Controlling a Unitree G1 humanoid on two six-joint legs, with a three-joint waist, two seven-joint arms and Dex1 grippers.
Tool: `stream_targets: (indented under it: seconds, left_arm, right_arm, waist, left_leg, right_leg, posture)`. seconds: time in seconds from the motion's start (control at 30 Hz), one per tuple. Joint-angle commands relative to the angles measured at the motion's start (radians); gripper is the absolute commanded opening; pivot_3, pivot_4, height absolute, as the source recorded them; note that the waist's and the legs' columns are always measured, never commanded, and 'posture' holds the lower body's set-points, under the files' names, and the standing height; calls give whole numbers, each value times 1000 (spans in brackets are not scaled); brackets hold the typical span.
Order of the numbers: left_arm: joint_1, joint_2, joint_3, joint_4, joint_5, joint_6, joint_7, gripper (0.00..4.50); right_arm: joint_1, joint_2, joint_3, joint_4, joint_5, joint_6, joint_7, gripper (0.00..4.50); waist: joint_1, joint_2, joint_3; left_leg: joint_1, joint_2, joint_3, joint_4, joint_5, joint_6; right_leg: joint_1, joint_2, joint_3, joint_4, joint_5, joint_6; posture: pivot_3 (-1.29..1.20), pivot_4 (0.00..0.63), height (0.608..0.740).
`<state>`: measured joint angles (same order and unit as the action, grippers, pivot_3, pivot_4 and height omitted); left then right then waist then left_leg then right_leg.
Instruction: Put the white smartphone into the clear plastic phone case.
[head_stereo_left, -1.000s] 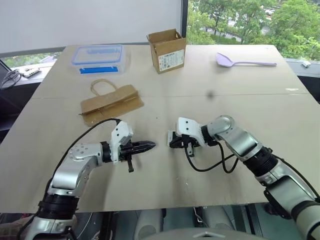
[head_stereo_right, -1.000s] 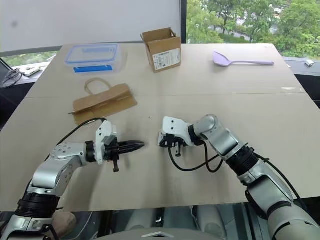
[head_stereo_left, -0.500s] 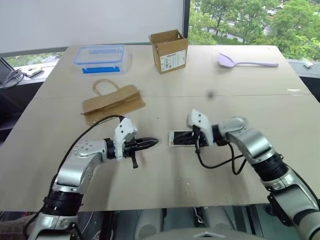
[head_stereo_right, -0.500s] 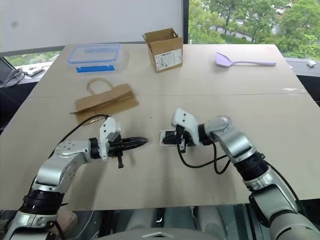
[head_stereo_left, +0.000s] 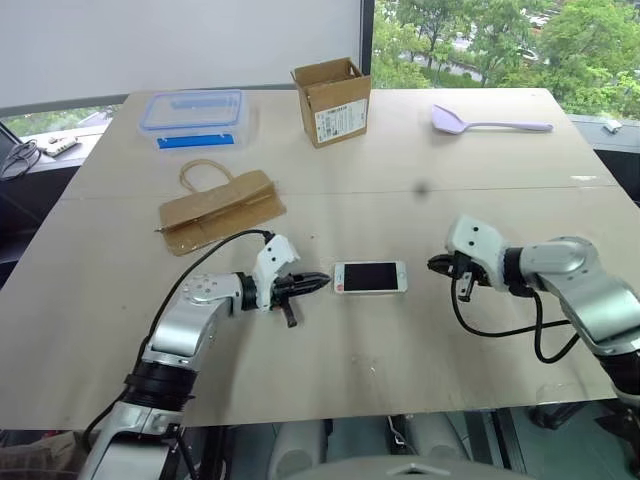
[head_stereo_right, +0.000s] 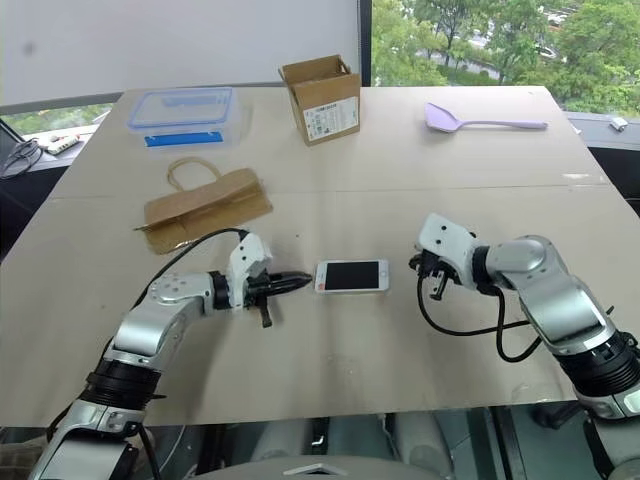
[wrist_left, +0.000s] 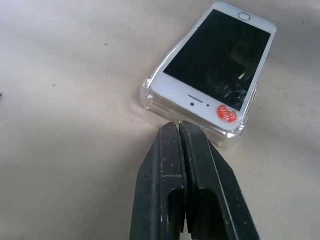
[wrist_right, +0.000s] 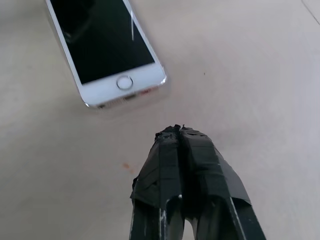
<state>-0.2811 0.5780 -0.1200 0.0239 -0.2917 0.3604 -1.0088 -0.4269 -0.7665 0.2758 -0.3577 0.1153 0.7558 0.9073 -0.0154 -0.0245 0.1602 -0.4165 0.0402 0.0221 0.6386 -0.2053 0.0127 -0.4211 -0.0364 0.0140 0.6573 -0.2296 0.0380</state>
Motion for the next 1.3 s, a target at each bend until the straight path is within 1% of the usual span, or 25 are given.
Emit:
stream_targets:
  seconds: [0.03, 0.13, 0.23, 0.5, 0.63, 0.73, 0.9, 1.03, 1.1, 1.17, 1.23, 1.3]
  left_arm:
    - [-12, -9, -14, -3, 17, -6, 7, 35]
    - [-16, -24, -28, 0, 29, -3, 19, 35]
    - [-13, -33, -31, -8, 32, 2, 24, 35]
    - [-10, -33, -19, -1, 38, -1, 18, 35]
    - [-26, -51, -27, -1, 38, -5, 18, 35]
    - [-33, -55, -29, 2, 42, -10, 13, 35]
    - [-68, -86, -40, 8, 47, -3, 10, 35]
    - [-91, -115, -38, 32, 52, -9, 20, 35]
    - [-102, -121, -27, 37, 42, 0, 23, 35]
    - [-111, -107, -7, 46, 34, 7, 13, 35]
    - [-121, -73, 14, 73, 37, -16, -5, 35]
    - [-133, -47, 29, 100, 36, -37, -23, 0]
  right_arm:
    - [-29, 42, 59, 8, -31, -33, -18, 0]
    - [-61, 124, 131, 47, -38, -46, -16, 0]
    - [-72, 174, 157, 66, -43, -48, -13, 0]
    - [-46, 165, 107, 40, -46, -47, -2, 0]
    - [-39, 210, 103, 33, -26, -50, -15, 0]
    - [-16, 184, 79, 33, -45, -61, -14, 0]
    - [29, 131, -22, 19, -22, -71, -13, 0]
    - [25, 128, -70, 55, -17, -104, -39, 0]
    - [10, 131, -92, 103, -31, -146, -60, 0]
    - [7, 129, -121, 157, -22, -210, -59, 0]
    - [8, 97, -150, 209, 7, -277, -2, 0]
    - [15, 84, -201, 235, 70, -306, 50, 632]
  waist:
    - [2, 0, 0]
    - [2, 0, 0]
    - [1, -1, -1]
    - [1, -1, -1]
    - [2, -1, -1]
    - [2, -1, -1]
    - [17, -1, -1]
    - [19, -2, 0]
    - [19, -2, 0]
    - [15, -3, 1]
    - [13, -3, 2]
    - [8, -3, 2]
  left_leg:
    - [0, 0, 0, 0, 0, 0]
    - [0, 0, 1, 0, 0, 0]
    - [1, 0, 0, 1, 0, 0]
    - [3, 1, -1, 1, 0, 0]
    - [3, 0, -1, 1, 0, 0]
    - [3, 0, -1, 1, 0, 0]
    - [1, -1, -2, 1, 0, 0]
    - [-1, -1, 0, 2, 0, 0]
    - [-1, -1, 0, 2, 0, 0]
    - [-1, -1, -1, 1, 0, 0]
    - [-1, -1, -1, 0, 0, 0]
    - [-1, -1, -1, -1, 0, 0]
  right_leg:
    - [0, 0, 0, 0, 0, 0]
    - [0, 0, 1, 0, 0, 0]
    - [2, 0, 0, 0, 0, 0]
    - [2, 0, -1, 2, 0, 0]
    - [2, 0, 0, 1, 0, 0]
    - [2, 0, 0, 1, 0, 0]
    - [2, -1, -2, 0, 0, 0]
    - [2, -2, -1, -2, 0, 0]
    - [2, -1, -1, -2, 0, 0]
    - [2, -1, -1, -2, 0, 0]
    - [1, 0, -1, -2, 0, 0]
    - [1, 0, -1, -2, 0, 0]
  posture:
    - [0, 150, 740]
    - [0, 150, 740]
    - [0, 150, 740]
    - [0, 150, 740]
    - [0, 150, 740]
    - [0, 150, 740]
    - [0, 150, 740]
    - [0, 150, 740]
    - [0, 150, 740]
    - [0, 150, 740]
    - [0, 150, 740]
    - [0, 150, 740]
